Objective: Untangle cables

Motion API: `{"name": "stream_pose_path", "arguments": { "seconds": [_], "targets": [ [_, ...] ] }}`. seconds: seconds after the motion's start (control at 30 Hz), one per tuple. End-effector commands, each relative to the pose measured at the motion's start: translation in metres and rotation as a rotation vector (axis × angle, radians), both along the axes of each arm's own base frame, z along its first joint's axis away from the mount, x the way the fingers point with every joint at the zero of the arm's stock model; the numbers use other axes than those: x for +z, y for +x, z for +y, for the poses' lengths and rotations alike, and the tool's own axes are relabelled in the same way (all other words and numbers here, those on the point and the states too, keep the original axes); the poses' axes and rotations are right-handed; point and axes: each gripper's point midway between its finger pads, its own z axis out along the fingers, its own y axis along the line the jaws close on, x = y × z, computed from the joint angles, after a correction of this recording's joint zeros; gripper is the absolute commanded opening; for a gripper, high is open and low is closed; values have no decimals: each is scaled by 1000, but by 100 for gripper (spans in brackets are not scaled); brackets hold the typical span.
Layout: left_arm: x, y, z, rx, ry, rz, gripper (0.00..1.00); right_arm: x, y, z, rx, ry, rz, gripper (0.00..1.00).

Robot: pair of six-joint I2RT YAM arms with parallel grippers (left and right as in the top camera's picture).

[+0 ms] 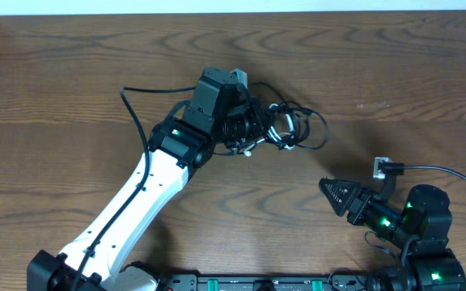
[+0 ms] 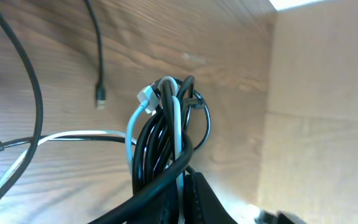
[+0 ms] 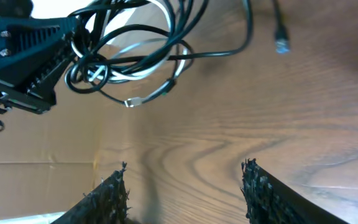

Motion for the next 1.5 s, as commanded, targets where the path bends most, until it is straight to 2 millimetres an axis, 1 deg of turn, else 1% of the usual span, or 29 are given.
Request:
{"name": "stream_pose_path", "arguments": {
  "seconds": [0.0,0.07,0.13,0.17,0.27,0.37,0.43,0.53,0.63,0.77,0.83,0.93,1.0,1.1,1.2,1.27,1.33,1.47],
  "targets": [
    [20,-15,-15,-113,-97,-4,8,9,1,1,-13,40,10,47],
    [21,-18,-16,-117,-113,19,7,7,0,1,-44,85,69,45],
    [19,-19,-16,-73,-132,89,8,5,-1,1,-77,135,137,48],
    [19,-19,-15,-47,-145,128,8,5,-1,1,-77,135,138,49],
    [19,-20,-15,27,-189,236,8,4,-2,0,-35,60,64,57],
    [19,-21,-16,66,-216,303,8,-1,-3,-1,6,-25,4,61],
    [19,-21,-16,107,-237,359,7,-5,-4,-3,9,-51,4,63],
    [18,-20,-15,204,-286,489,7,-8,-6,-3,11,-54,17,68],
    [17,-16,-13,318,-329,602,8,-8,-5,-4,4,-58,16,67],
    [16,-15,-12,432,-383,734,8,-8,-5,-4,-11,-39,39,64],
    [16,-15,-12,479,-409,799,8,-8,-5,-4,-37,-2,78,60],
    [16,-15,-12,530,-436,866,8,-7,-7,-2,-88,107,185,55],
    [16,-15,-12,551,-448,895,8,-4,-6,-1,-97,133,196,53],
    [16,-15,-13,554,-449,900,8,2,-2,-1,-91,128,152,57],
    [15,-15,-12,552,-445,897,8,12,4,0,-79,122,83,58],
    [15,-15,-12,539,-435,871,8,22,8,1,-75,143,41,57],
    [14,-13,-11,514,-413,811,8,31,12,1,-99,201,55,54],
    [14,-11,-10,441,-365,696,8,36,14,2,-180,362,196,43]
  ]
}}
